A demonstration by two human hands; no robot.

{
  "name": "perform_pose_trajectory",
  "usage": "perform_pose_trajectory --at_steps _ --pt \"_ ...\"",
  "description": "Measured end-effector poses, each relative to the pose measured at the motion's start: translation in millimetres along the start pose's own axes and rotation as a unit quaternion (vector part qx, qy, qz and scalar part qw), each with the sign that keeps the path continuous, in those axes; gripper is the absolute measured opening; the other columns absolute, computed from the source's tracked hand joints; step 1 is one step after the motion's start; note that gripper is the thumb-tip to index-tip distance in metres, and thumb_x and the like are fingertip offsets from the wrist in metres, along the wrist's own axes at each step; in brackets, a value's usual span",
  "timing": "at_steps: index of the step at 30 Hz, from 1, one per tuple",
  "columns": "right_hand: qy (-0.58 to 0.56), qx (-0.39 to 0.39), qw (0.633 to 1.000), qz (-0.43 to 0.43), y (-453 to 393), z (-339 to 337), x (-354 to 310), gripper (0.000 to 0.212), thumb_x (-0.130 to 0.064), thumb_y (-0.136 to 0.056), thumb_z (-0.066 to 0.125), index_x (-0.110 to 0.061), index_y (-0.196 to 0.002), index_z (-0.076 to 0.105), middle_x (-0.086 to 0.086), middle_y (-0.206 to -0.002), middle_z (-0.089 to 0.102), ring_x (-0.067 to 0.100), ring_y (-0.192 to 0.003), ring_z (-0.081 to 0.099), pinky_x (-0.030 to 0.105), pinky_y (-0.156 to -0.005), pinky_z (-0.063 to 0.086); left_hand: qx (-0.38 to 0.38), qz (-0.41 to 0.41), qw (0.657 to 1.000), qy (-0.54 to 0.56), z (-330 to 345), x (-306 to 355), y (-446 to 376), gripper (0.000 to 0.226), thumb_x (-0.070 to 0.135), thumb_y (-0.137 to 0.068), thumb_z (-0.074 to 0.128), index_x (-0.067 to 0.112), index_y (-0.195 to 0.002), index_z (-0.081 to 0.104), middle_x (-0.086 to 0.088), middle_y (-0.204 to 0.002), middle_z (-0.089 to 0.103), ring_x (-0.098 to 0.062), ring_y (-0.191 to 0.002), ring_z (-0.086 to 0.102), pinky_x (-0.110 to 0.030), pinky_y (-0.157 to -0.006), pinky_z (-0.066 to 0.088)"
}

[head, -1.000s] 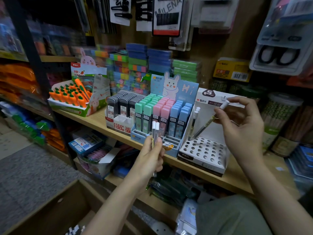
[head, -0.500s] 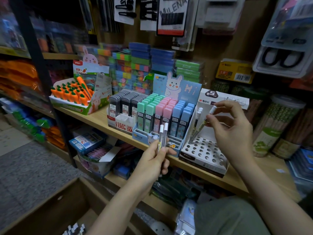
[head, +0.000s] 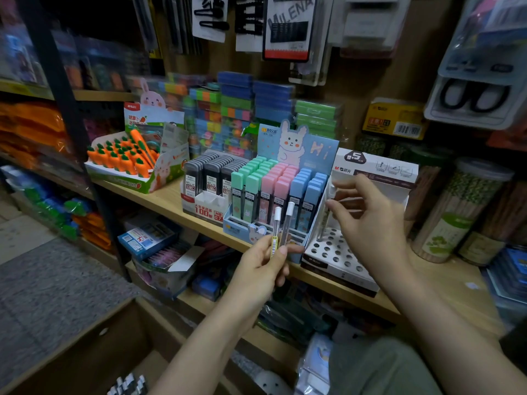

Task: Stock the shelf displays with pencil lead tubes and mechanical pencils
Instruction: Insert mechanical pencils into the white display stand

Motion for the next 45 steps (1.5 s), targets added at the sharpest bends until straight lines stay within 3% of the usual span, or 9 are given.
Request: perform_pose_trajectory --at_steps 2,9,12,18,24,30,34,40,45 --pt "0.016 0.006 1.0 0.006 0 -1 0 0.023 -0.016 -0.085 0.074 -0.025 -0.103 0.063 -0.022 -0.08 0.06 -0.009 -0.083 0.062 0.003 -0.068 0.048 -0.001 -0.003 1.0 0.012 1 0 1 0.022 0.021 -0.101 0.047 0.017 -0.106 0.067 0.009 -0.064 0.058 -0.009 -0.062 0.05 -0.018 -0.059 0.044" --pt "0.041 0.011 0.999 0.01 3 -3 -2 0.029 -0.025 -0.085 0.074 -0.027 -0.112 0.065 -0.01 -0.096 0.058 0.003 -0.073 0.06 0.017 -0.069 0.052 -0.02 -0.006 0.999 0.045 7 3 1 0.021 0.029 -0.098 0.051 0.018 -0.096 0.069 0.003 -0.074 0.067 -0.011 -0.072 0.061 -0.025 -0.067 0.047" --pt "-0.048 0.035 0.998 0.027 5 -9 -2 0.029 -0.027 -0.086 0.073 -0.027 -0.115 0.066 -0.01 -0.091 0.063 0.006 -0.073 0.062 0.016 -0.066 0.051 -0.025 0.001 0.998 0.063 13 6 0 0.018 0.025 -0.099 0.052 0.02 -0.102 0.069 0.005 -0.083 0.071 -0.006 -0.076 0.065 -0.019 -0.065 0.05" --pt "-0.202 -0.076 0.972 0.088 10 6 -7 0.027 -0.018 -0.077 0.08 -0.025 -0.101 0.068 -0.003 -0.08 0.07 0.007 -0.076 0.068 0.021 -0.069 0.056 -0.013 0.038 0.995 0.086 25 15 -3 0.021 0.016 -0.094 0.06 0.024 -0.113 0.065 -0.001 -0.102 0.074 -0.01 -0.083 0.067 -0.022 -0.074 0.052" --pt "-0.312 -0.089 0.937 0.127 7 -2 3 0.029 -0.009 -0.086 0.07 -0.02 -0.113 0.069 0.016 -0.095 0.072 0.021 -0.089 0.072 0.032 -0.082 0.059 -0.028 0.031 0.992 0.118 32 17 -6 0.021 0.019 -0.097 0.053 0.023 -0.115 0.063 0.0 -0.094 0.074 -0.006 -0.069 0.061 -0.017 -0.058 0.049" --pt "-0.298 0.0 0.951 0.084 3 -23 10 0.031 -0.003 -0.086 0.068 -0.019 -0.114 0.068 0.009 -0.09 0.072 0.021 -0.082 0.072 0.024 -0.075 0.059 -0.012 0.025 0.996 0.089 35 16 -12 0.022 0.023 -0.099 0.051 0.029 -0.111 0.068 0.002 -0.092 0.071 -0.013 -0.086 0.068 -0.025 -0.077 0.056" --pt "-0.195 0.139 0.969 0.057 -1 -51 26 0.031 -0.01 -0.088 0.069 -0.023 -0.115 0.061 -0.01 -0.095 0.066 0.007 -0.085 0.07 0.019 -0.074 0.057 0.004 0.028 0.999 0.033 25 16 -12 0.023 0.028 -0.102 0.045 0.032 -0.114 0.063 0.007 -0.075 0.055 -0.005 -0.054 0.043 -0.017 -0.049 0.035" --pt "-0.038 0.133 0.99 -0.003 -14 -42 30 0.024 -0.016 -0.091 0.065 -0.027 -0.11 0.056 -0.01 -0.094 0.064 0.004 -0.089 0.064 0.023 -0.078 0.056 -0.012 0.006 1.0 -0.008 35 10 -14 0.028 0.032 -0.105 0.035 0.027 -0.111 0.062 0.011 -0.088 0.067 -0.007 -0.054 0.037 -0.017 -0.048 0.028" --pt "-0.026 0.105 0.994 -0.003 -17 -27 33 0.022 -0.014 -0.09 0.067 -0.025 -0.107 0.059 -0.009 -0.092 0.064 0.0 -0.086 0.064 0.014 -0.075 0.052 -0.009 0.065 0.987 -0.144 38 5 -16 0.027 0.041 -0.101 0.038 0.033 -0.119 0.056 0.011 -0.064 0.055 -0.008 -0.061 0.052 -0.021 -0.057 0.039"
Point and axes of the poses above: each hand's wrist, its own y-axis away from the middle knuckle, its own z-axis out of the palm, x = y × z, the point moved 4 cm from there along -y, towards the middle knuckle
